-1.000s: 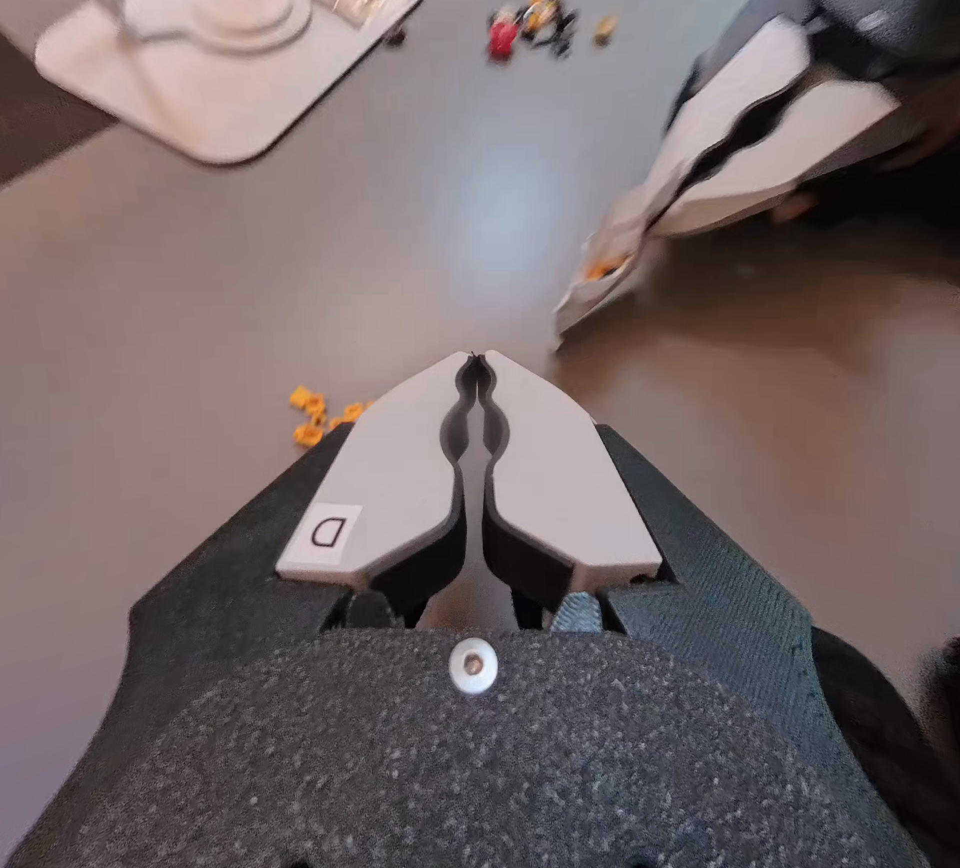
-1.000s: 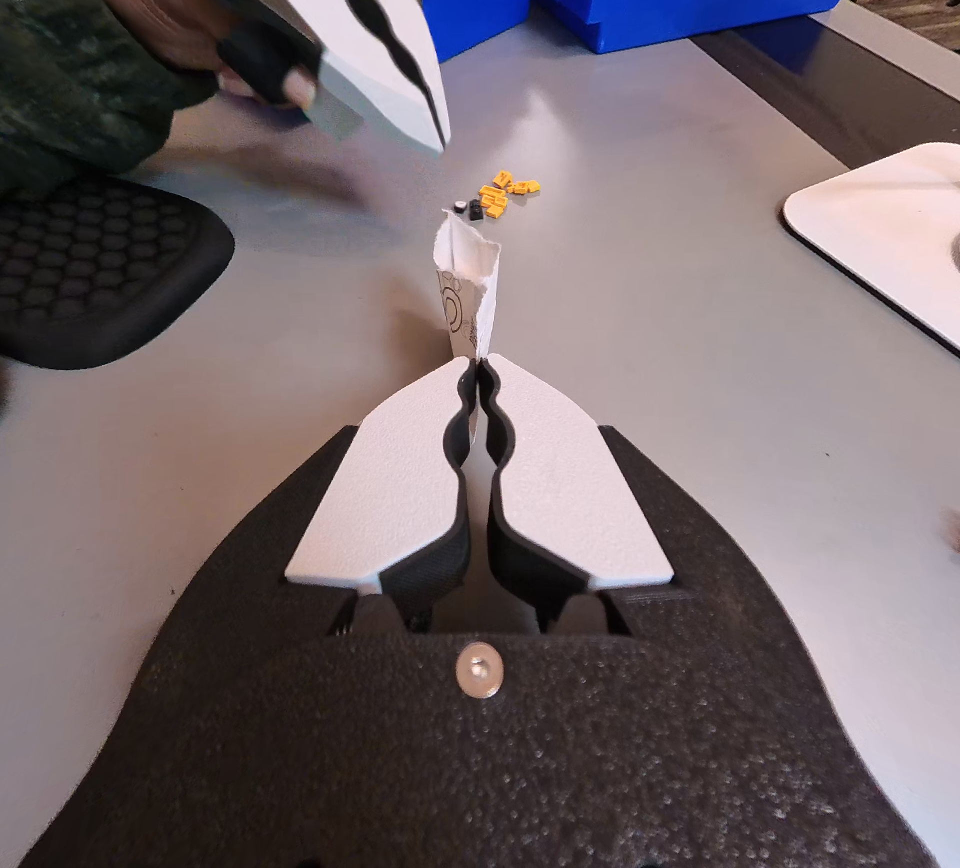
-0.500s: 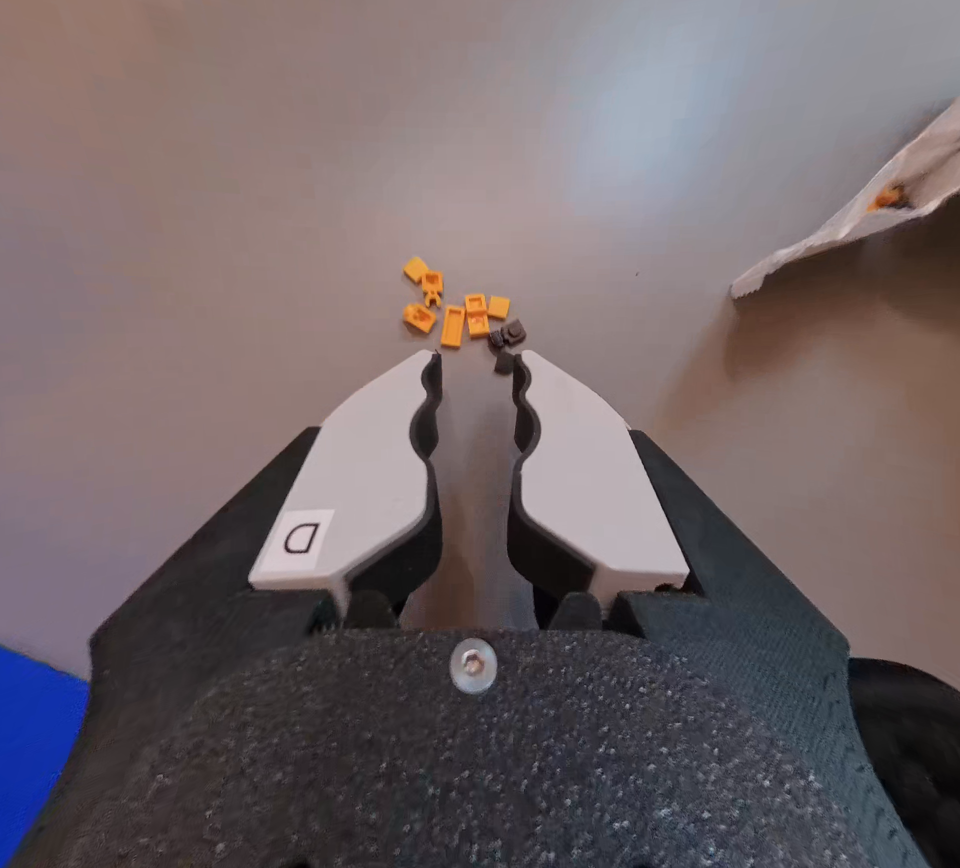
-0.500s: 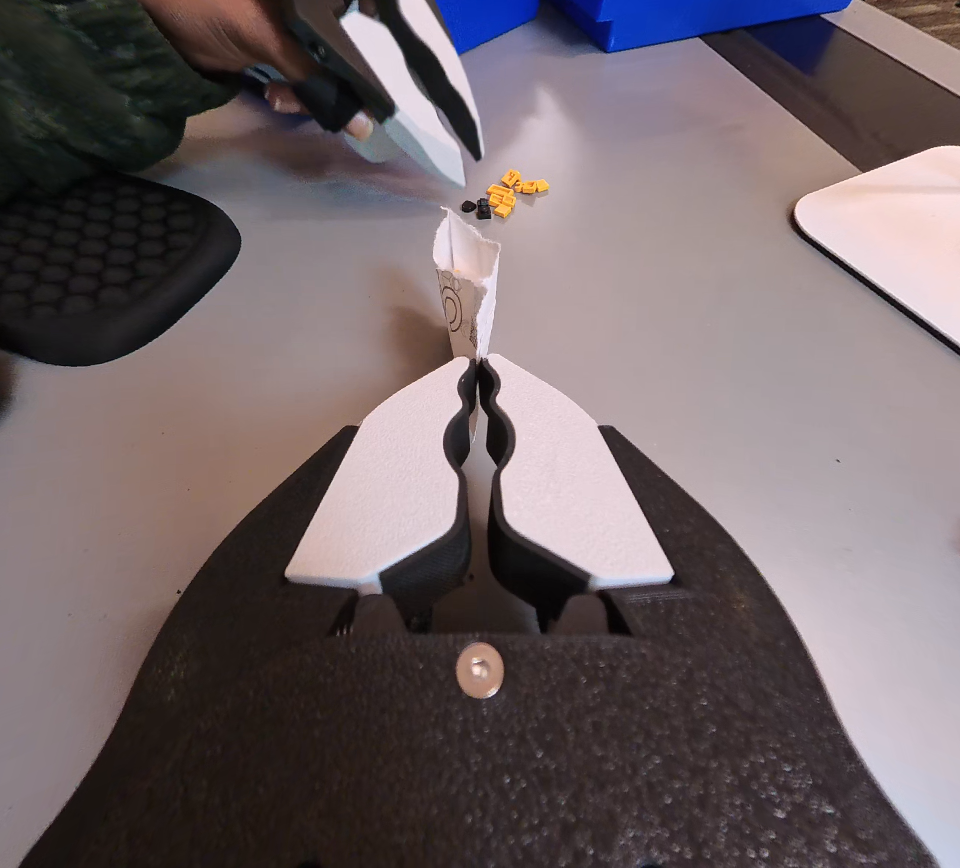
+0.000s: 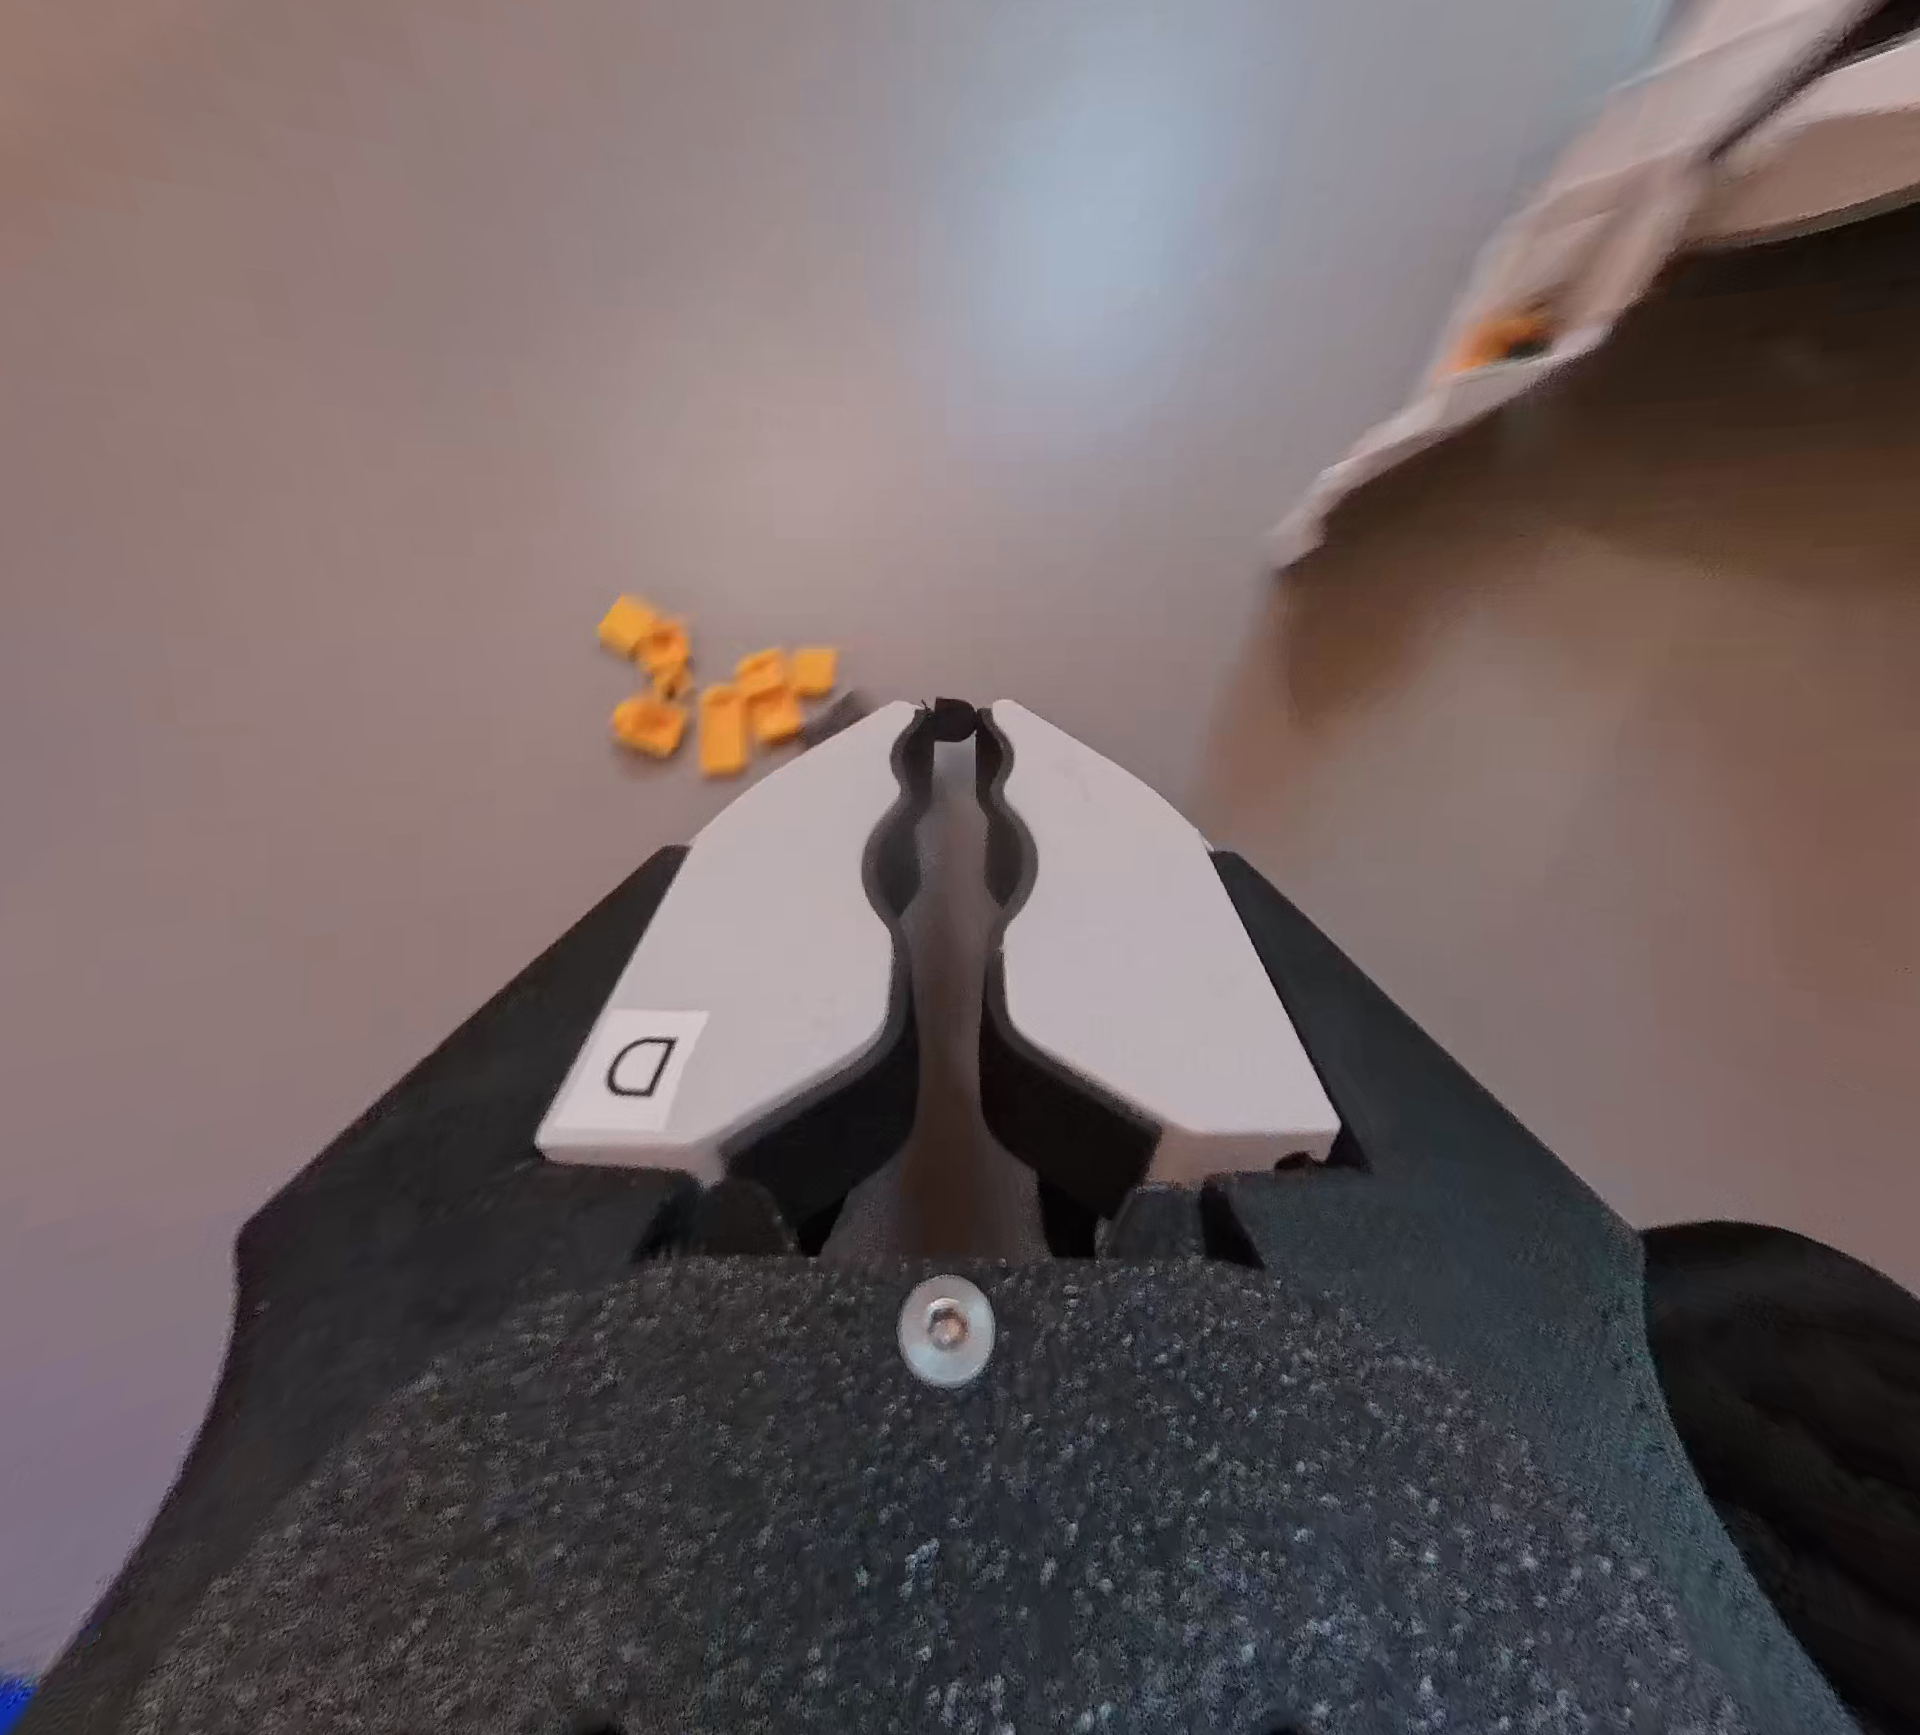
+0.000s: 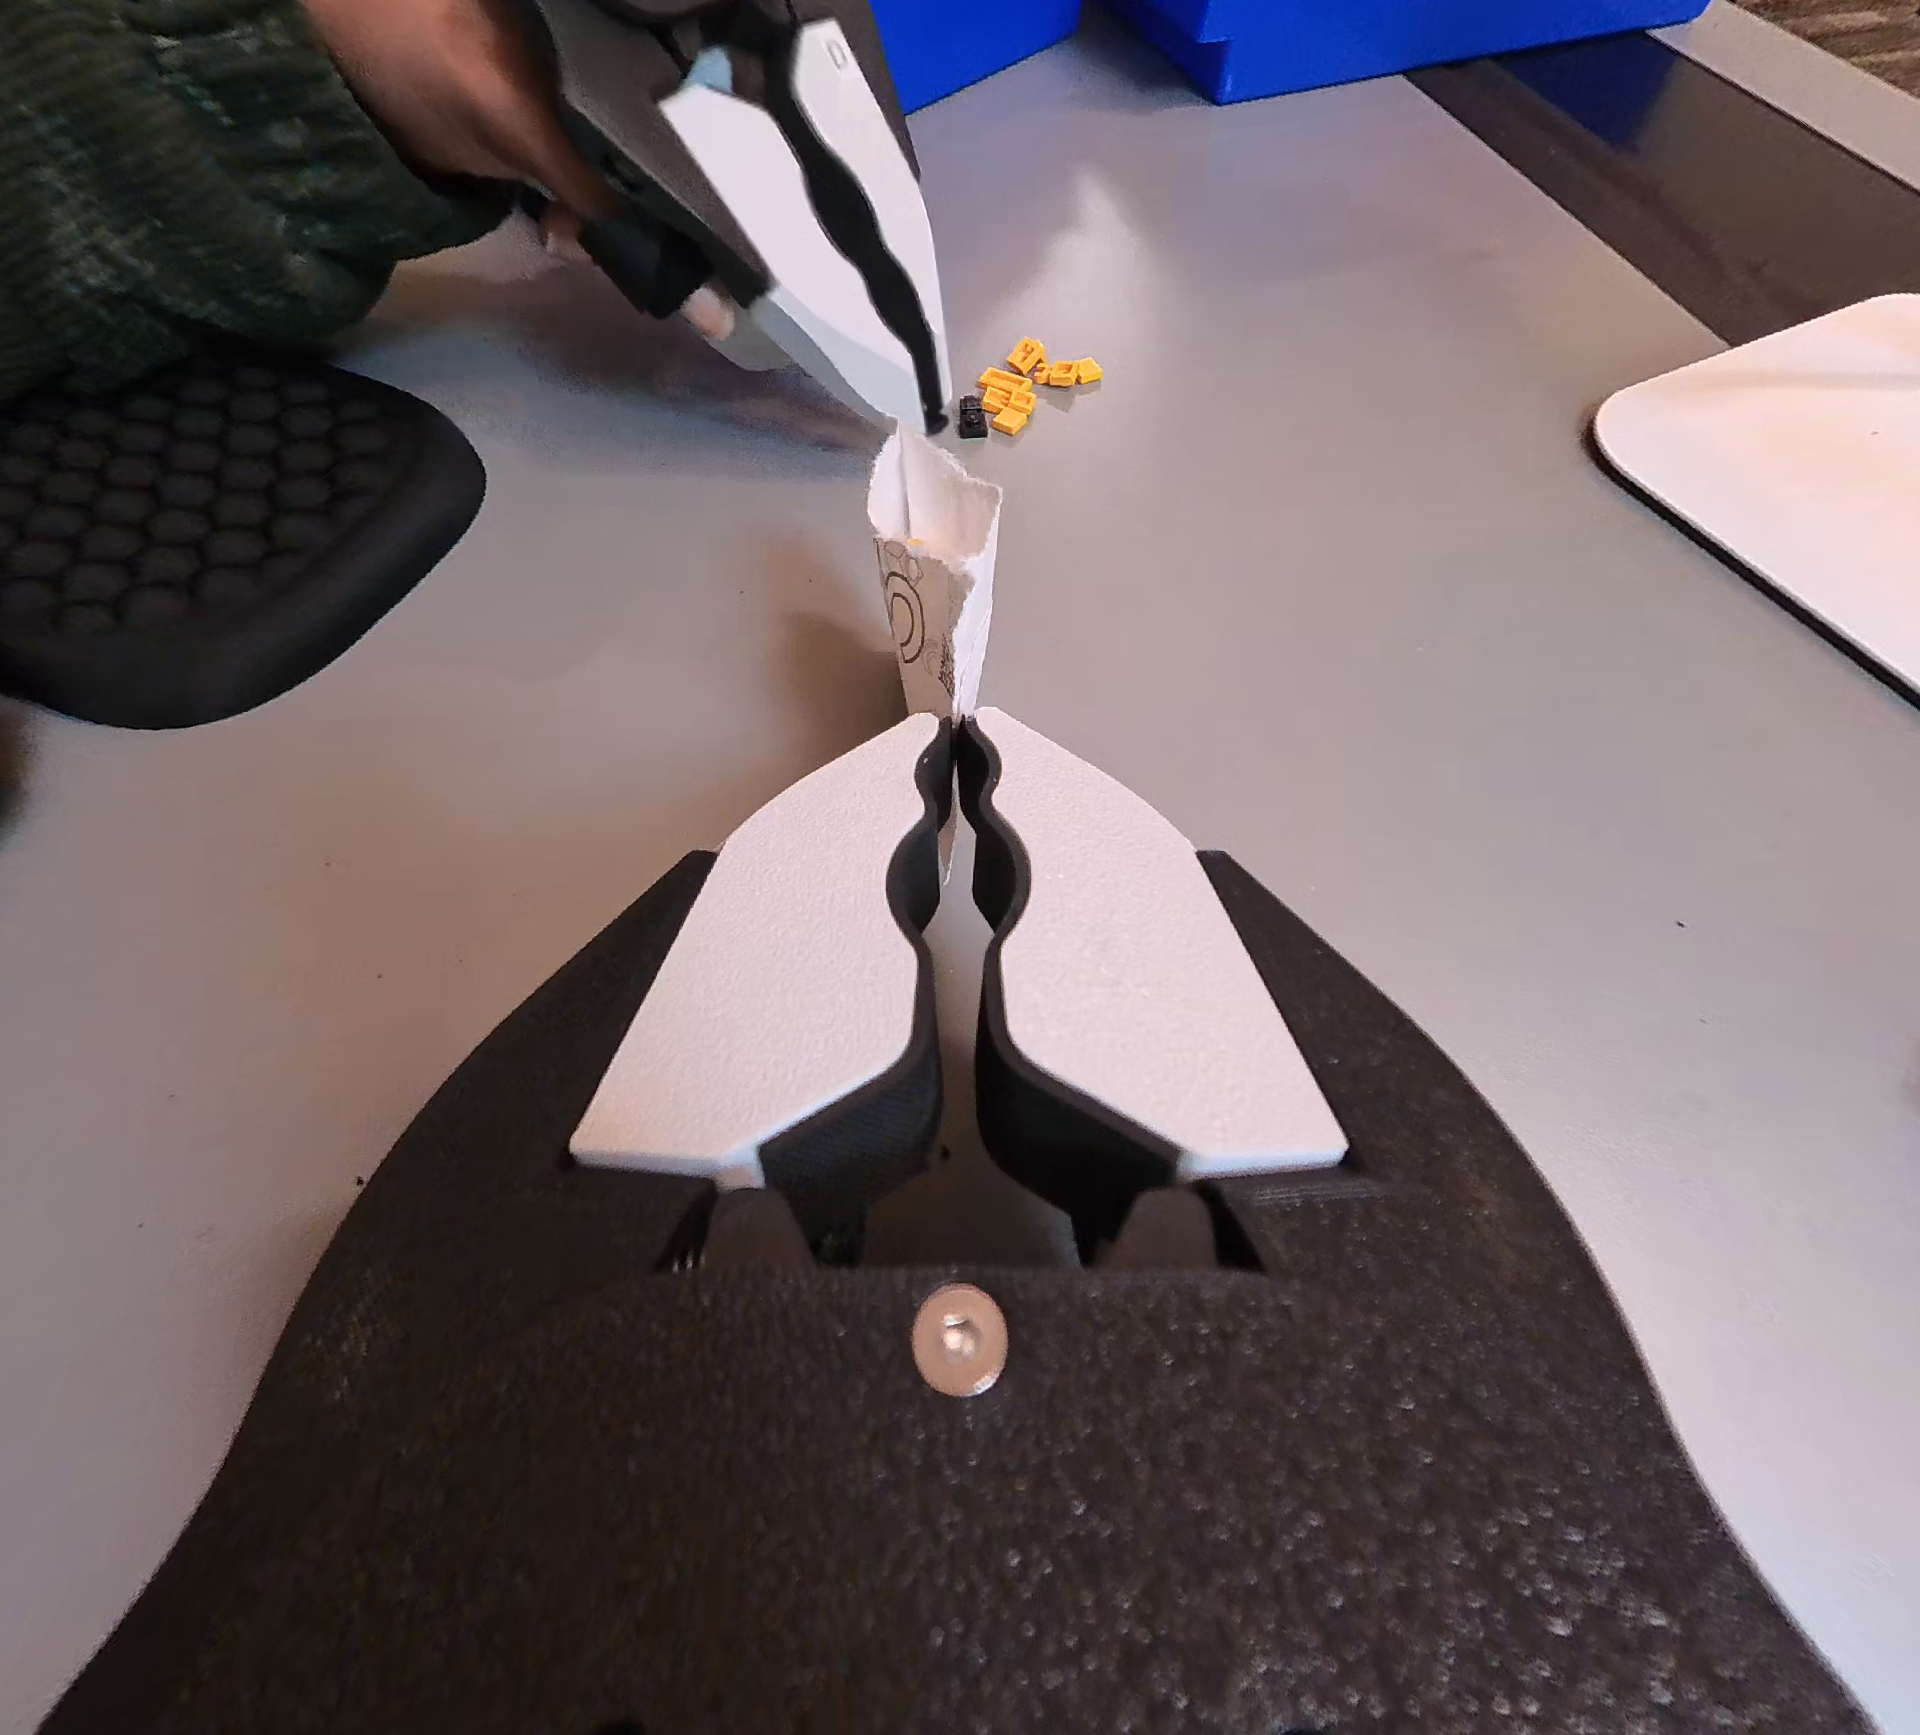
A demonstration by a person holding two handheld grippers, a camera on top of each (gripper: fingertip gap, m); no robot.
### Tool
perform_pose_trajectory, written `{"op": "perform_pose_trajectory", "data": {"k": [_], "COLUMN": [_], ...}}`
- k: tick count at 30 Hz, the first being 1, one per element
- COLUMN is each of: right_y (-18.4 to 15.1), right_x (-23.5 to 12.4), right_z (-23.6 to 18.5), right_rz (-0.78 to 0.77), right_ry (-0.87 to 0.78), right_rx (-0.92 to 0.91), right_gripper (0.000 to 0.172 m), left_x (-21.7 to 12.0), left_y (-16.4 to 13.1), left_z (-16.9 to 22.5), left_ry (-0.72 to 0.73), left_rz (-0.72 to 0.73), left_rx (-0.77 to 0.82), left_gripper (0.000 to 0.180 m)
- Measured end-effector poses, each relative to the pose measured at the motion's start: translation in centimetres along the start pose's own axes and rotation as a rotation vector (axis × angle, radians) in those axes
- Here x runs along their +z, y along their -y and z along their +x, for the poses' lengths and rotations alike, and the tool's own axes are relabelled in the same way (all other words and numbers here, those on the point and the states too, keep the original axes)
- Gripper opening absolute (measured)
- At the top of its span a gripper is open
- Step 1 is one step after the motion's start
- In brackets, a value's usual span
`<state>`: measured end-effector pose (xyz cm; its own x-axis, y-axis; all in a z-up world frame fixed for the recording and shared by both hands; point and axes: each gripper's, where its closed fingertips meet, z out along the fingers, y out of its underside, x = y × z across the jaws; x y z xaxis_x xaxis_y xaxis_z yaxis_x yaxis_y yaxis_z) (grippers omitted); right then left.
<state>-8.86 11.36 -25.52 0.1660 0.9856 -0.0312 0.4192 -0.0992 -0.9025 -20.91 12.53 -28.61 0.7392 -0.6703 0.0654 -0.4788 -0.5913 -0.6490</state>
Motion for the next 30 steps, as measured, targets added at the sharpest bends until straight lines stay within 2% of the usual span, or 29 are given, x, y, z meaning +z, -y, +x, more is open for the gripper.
{"op": "perform_pose_trajectory", "data": {"k": [4,6,11,17,19,21,24,26,30], "right_y": [0.1,0.1,0.3,0.3,0.3,0.2,0.2,0.2,0.1], "right_x": [0.1,0.2,0.2,0.1,0.0,-0.1,-0.2,-0.2,-0.2], "right_z": [-0.2,-0.3,-0.7,-0.6,-0.4,-0.1,0.1,0.1,0.1], "right_rz": [0.001,0.002,0.008,0.018,0.017,0.012,0.018,0.016,0.014], "right_ry": [0.005,0.009,0.017,0.018,0.009,-0.003,-0.003,-0.001,0.001], "right_rx": [-0.004,-0.009,-0.021,-0.009,-0.009,-0.004,0.012,0.012,0.010], "right_gripper": [0.000,0.000,0.000,0.000,0.000,0.000,0.000,0.000,0.000], "left_x": [-2.4,-2.8,-0.8,-1.2,-2.2,-3.0,-2.4,-1.6,-0.1], "left_y": [5.1,6.4,5.9,6.1,6.2,5.6,2.1,0.5,-0.7], "left_z": [5.3,7.1,7.7,7.2,5.3,1.6,-3.4,-4.2,-3.9], "left_ry": [-0.111,-0.116,-0.048,-0.013,0.043,0.131,0.197,0.185,0.147], "left_rz": [0.221,0.261,0.198,0.216,0.241,0.228,0.126,0.072,0.001], "left_rx": [0.167,0.242,0.354,0.392,0.340,0.161,-0.099,-0.158,-0.133], "left_gripper": [0.007,0.007,0.014,0.020,0.020,0.016,0.024,0.027,0.029]}}
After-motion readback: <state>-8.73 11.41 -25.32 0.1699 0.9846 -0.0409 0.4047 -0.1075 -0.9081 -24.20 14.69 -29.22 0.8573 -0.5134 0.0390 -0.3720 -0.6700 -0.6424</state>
